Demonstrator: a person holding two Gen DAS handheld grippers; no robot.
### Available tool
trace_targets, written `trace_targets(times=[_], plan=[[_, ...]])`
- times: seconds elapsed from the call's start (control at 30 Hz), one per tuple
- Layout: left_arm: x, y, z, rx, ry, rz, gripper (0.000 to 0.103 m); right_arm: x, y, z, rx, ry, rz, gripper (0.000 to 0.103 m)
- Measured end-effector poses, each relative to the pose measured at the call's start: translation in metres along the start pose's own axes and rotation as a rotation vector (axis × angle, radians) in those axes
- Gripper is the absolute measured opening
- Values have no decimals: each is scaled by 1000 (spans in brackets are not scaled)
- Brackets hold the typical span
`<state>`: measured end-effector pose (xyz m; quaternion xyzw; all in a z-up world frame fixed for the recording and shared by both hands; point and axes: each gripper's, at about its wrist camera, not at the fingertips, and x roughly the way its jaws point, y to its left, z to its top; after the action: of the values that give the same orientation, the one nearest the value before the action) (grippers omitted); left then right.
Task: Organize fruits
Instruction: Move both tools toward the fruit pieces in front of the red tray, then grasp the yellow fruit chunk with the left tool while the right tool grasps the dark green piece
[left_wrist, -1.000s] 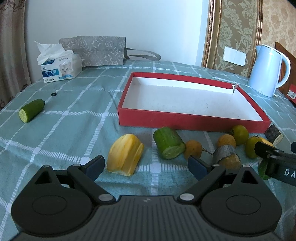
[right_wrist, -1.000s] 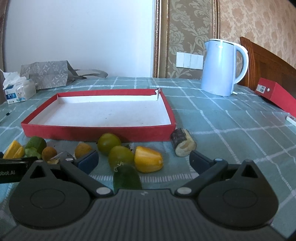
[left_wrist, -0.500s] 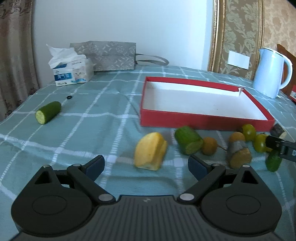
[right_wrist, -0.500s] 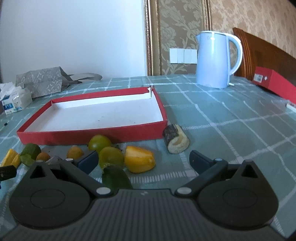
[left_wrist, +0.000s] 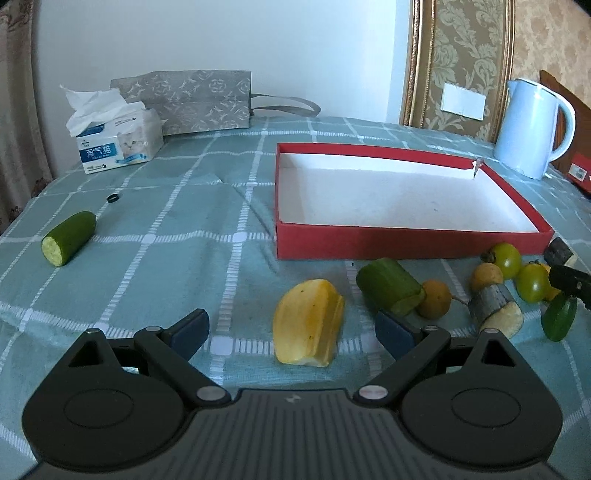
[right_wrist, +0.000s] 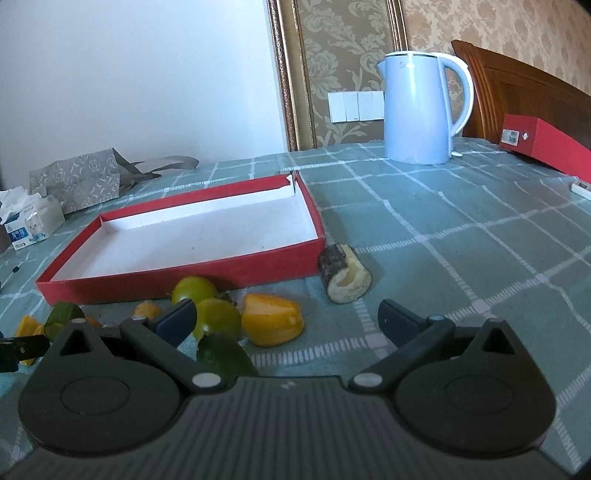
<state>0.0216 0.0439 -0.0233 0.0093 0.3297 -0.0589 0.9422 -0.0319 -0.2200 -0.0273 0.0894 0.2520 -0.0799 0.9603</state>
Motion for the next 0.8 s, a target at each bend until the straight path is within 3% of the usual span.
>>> trace_targets(times=[0.57,0.63,0.7,0.8], plan=[[5,5,-3,0,11,6,95,-3,4,-1,-14,-16,-9,103],[3,5,-3,3,6,3,89,-4,5,-1,-20,-20,-10,103],[2,3,-3,20,0,-4,70,-5,6,-1,-29,-29,-9,103],[0,-1,-2,42,1,-11,55,-8,10,-1,-51,-50,-5,103]])
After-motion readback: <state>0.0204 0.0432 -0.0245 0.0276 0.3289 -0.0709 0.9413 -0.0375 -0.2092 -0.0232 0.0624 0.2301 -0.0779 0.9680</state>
